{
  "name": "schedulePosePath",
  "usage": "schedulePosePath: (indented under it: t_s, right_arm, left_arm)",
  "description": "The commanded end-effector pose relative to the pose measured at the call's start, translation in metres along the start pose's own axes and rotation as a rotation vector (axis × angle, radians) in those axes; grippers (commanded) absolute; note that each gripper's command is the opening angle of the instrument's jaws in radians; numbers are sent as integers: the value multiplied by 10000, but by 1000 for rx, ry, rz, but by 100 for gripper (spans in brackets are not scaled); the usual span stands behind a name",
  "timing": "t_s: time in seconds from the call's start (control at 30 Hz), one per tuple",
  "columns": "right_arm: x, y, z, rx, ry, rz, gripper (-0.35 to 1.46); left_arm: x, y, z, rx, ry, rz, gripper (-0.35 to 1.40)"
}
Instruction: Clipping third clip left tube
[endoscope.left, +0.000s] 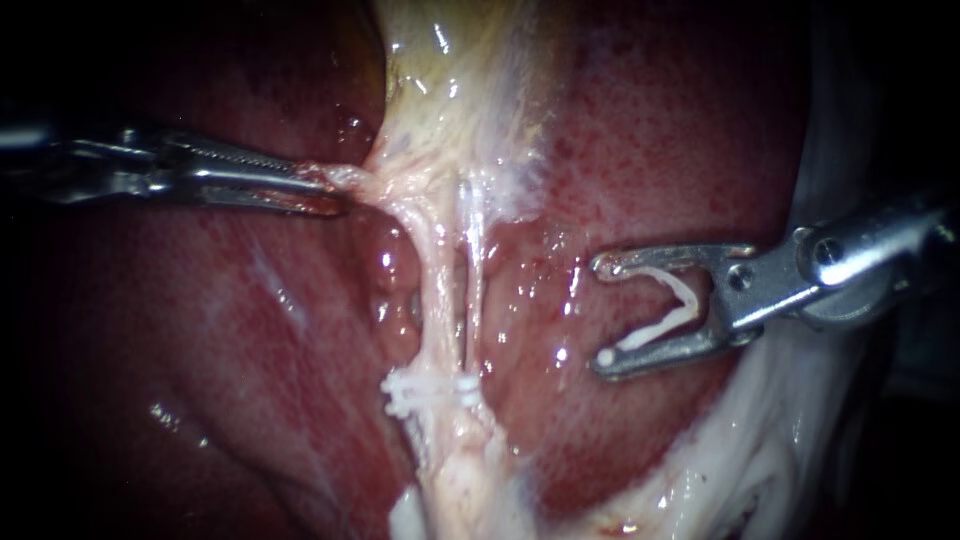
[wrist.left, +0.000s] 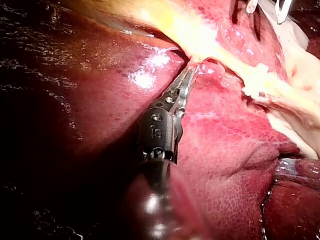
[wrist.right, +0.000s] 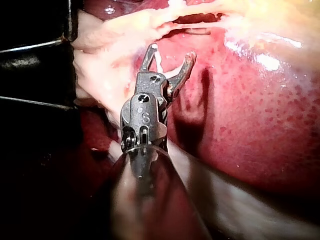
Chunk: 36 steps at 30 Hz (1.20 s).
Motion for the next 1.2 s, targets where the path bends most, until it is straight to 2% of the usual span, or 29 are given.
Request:
schedulePosePath:
  t_s: [0.03,0.13,0.23,0.33,0.43,0.6,0.73,0.87,1.03,1.2]
  right_arm:
    - [0,0,0,0,0,0,50]
    - [0,0,0,0,0,0,50]
    - [0,0,1,0,0,0,50]
    - [2,0,3,-2,0,1,50]
    - [6,-1,11,6,2,2,50]
    - [18,-1,36,32,20,57,50]
    - [29,2,63,39,85,143,50]
    - [35,8,86,49,123,220,50]
    - [31,12,107,75,150,295,50]
    - [18,17,122,109,177,361,49]
  left_arm:
    - [4,1,-5,-2,0,-2,-35]
    - [16,3,-18,-14,-2,-8,-35]
    - [28,6,-36,-10,17,-21,-35]
    - [36,10,-50,-1,31,-9,-35]
    - [40,12,-57,0,37,-6,-35]
    - [40,12,-57,3,38,-6,-35]
    - [40,12,-57,3,38,-6,-35]
    - [40,12,-57,3,38,-6,-35]
    - [40,12,-57,3,38,-6,-35]
    - [40,12,-57,3,38,-6,-35]
